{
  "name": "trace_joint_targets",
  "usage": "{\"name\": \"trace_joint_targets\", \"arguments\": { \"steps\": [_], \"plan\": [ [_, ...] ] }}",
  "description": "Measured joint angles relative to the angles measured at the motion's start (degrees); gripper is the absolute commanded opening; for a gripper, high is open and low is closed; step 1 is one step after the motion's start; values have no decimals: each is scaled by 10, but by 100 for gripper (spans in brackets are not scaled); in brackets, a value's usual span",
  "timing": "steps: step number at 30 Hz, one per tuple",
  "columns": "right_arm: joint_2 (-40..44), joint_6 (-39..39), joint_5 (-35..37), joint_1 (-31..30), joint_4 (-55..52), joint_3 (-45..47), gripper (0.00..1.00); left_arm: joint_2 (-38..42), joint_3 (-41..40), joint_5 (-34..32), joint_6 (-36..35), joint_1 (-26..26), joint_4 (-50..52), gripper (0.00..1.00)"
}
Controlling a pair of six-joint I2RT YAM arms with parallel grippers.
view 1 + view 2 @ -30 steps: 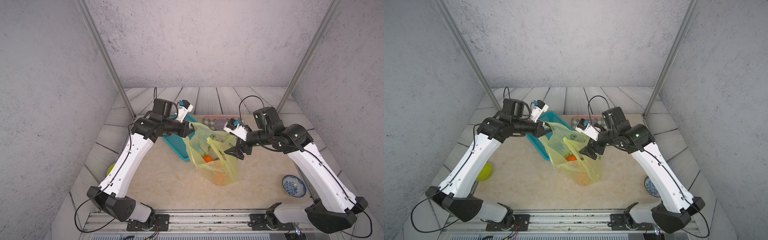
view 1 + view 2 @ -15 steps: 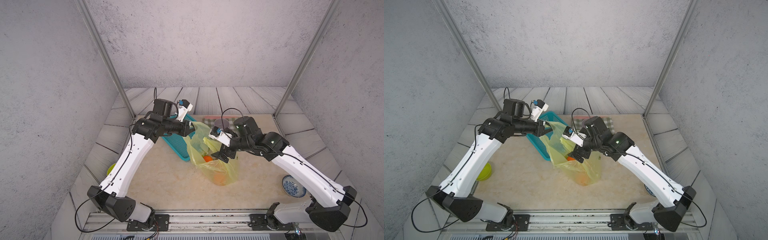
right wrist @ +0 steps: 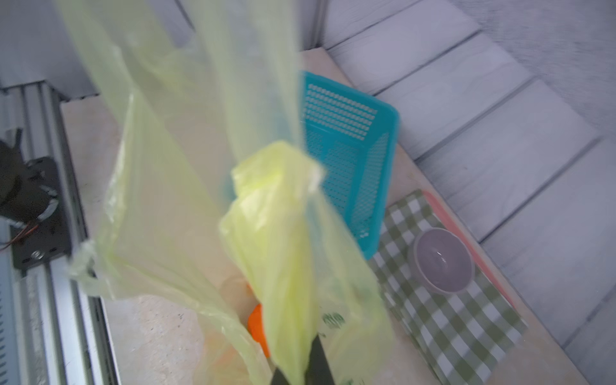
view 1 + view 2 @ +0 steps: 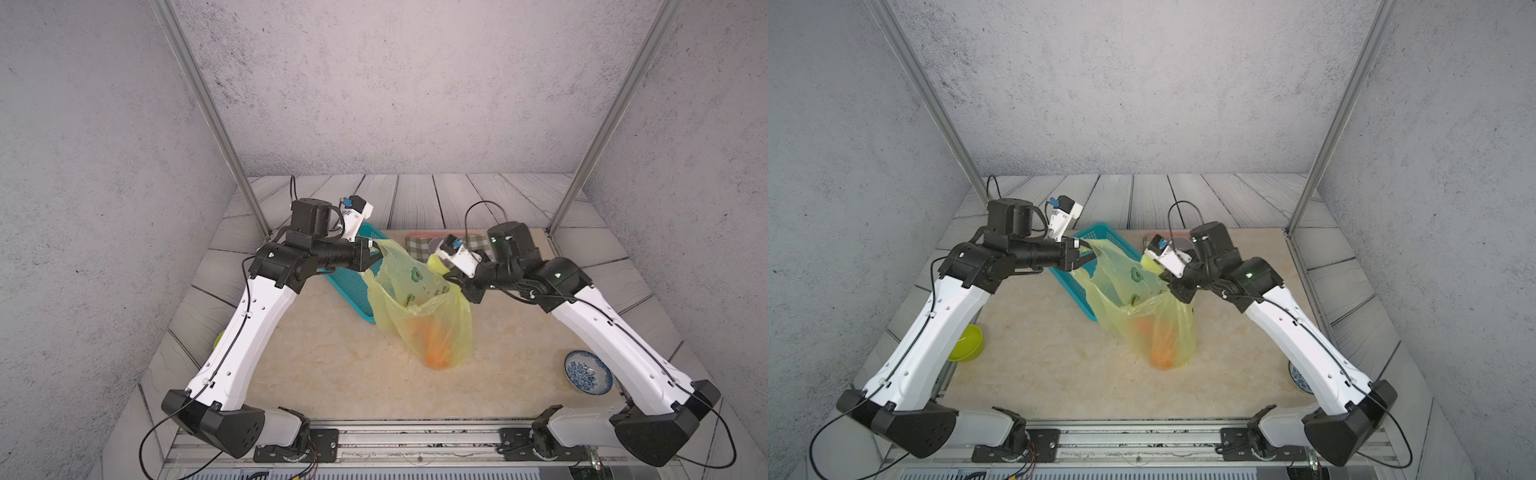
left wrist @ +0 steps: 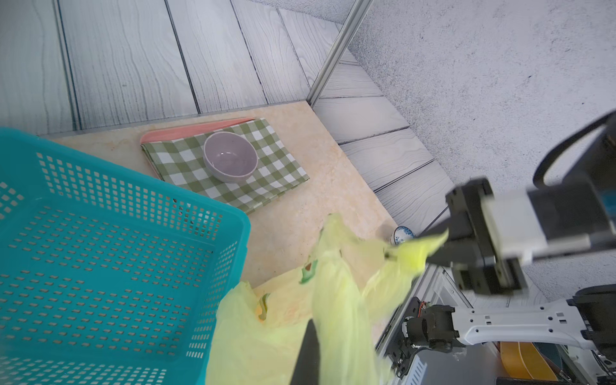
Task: Place the oranges into plastic bags & tie knots
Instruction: Adjust the plastic bag at the center of the board.
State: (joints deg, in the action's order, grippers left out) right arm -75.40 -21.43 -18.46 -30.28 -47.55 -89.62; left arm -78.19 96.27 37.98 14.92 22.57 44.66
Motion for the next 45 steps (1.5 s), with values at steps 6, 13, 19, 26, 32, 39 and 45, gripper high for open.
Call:
{"name": "trace_joint_targets", "arguments": {
  "steps": [6,13,19,26,32,39,45],
  "plan": [
    [21,-1,-55,72,-21,-50,3,22,3,0,-14,0,1,12],
    [17,5,-77,116,-25,-37,2,19,3,-46,-91,-1,5,64],
    [-2,16,-110,149,-28,-25,3,36,3,-26,-221,-1,32,85],
    [-13,2,-130,154,-38,-25,4,64,13,-5,-446,-15,95,89],
    [-19,-3,-131,155,-42,-25,4,17,52,103,-601,-17,186,91],
    [-20,-7,-138,155,-46,-23,4,-47,123,168,-676,-10,211,93],
    [-25,-7,-145,155,-47,-23,4,-132,199,186,-698,11,225,93]
  ]
}}
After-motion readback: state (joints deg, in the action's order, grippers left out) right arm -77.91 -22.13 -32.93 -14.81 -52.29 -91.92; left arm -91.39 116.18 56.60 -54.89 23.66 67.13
